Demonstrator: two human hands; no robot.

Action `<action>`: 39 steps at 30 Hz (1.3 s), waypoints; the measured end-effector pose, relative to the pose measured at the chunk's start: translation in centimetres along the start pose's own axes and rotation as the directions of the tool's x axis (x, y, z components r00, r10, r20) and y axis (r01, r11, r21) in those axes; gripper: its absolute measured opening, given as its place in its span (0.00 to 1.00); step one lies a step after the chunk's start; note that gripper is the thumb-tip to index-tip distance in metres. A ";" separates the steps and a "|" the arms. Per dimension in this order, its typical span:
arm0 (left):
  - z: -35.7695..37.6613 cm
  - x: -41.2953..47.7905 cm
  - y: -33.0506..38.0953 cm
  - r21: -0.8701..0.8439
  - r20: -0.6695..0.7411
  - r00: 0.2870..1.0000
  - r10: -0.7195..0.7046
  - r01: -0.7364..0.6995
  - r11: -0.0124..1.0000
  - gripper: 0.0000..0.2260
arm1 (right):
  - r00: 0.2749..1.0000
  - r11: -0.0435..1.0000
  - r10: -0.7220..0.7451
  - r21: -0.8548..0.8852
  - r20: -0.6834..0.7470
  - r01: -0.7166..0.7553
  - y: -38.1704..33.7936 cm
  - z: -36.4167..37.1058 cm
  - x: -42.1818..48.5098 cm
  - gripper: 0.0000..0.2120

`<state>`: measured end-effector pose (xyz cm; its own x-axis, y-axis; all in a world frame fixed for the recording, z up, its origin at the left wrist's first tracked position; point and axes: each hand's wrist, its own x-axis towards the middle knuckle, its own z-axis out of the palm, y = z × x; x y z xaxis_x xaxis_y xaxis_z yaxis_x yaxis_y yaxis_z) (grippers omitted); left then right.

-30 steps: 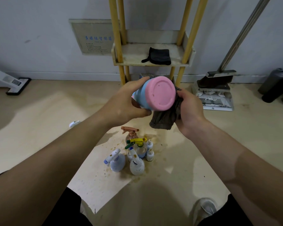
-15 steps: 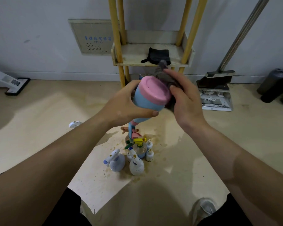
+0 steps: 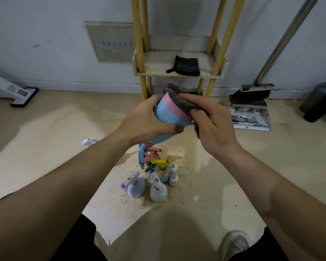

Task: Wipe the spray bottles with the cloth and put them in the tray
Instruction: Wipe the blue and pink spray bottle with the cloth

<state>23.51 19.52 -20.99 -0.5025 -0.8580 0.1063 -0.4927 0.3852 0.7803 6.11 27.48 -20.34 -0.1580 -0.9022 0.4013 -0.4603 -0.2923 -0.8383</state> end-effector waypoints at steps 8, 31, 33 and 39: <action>1.1 0.4 -0.9 -0.023 0.009 0.995 -0.099 0.099 0.995 0.37 | 0.986 0.986 0.165 0.000 -0.004 -0.165 1.1 0.7 0.3 0.21; -0.3 0.8 0.2 -0.603 0.150 0.948 -0.280 0.312 0.734 0.34 | 0.941 0.919 0.337 0.208 0.024 -0.335 1.5 4.3 -2.3 0.24; -0.5 0.7 0.3 -0.627 0.143 0.951 -0.275 0.302 0.718 0.36 | 0.952 0.932 0.307 0.198 0.015 -0.304 1.1 4.1 -2.2 0.24; 0.9 0.1 0.8 -0.485 0.127 0.976 -0.175 0.215 0.848 0.41 | 0.938 0.926 0.322 0.251 -0.127 -0.283 1.6 3.1 0.0 0.27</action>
<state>22.41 20.06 -20.90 -0.4949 -0.8618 -0.1114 -0.1815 -0.0228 0.9831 8.11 26.02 -22.85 -0.4075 -0.9001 0.1538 -0.1623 -0.0944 -0.9822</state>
